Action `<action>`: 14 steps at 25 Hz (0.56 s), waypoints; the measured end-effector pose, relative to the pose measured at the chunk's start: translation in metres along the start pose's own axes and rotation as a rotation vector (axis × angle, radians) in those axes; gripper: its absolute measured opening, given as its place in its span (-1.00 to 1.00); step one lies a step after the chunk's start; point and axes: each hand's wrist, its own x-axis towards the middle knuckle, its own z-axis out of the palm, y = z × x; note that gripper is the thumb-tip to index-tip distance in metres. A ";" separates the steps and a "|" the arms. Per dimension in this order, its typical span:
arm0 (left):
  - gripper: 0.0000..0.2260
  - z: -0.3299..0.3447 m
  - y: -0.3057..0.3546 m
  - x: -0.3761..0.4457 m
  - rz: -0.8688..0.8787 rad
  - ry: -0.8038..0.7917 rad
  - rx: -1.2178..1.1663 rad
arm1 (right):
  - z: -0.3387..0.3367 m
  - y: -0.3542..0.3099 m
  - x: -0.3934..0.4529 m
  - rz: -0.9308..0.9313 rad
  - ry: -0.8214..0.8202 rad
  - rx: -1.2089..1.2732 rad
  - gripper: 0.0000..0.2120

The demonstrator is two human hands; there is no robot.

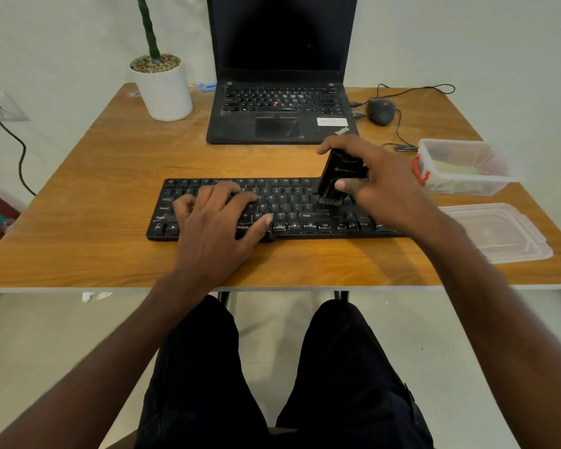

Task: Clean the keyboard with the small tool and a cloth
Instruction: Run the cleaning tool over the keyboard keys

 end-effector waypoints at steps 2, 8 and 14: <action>-0.50 0.007 0.025 0.006 0.014 -0.020 -0.035 | -0.001 -0.005 -0.003 -0.045 -0.139 0.016 -0.48; -0.35 0.027 0.050 0.009 0.135 -0.067 0.026 | -0.031 0.003 -0.012 0.028 -0.021 -0.125 -0.47; -0.37 0.032 0.048 0.009 0.113 -0.078 0.056 | -0.041 0.023 -0.021 0.121 0.175 -0.013 -0.68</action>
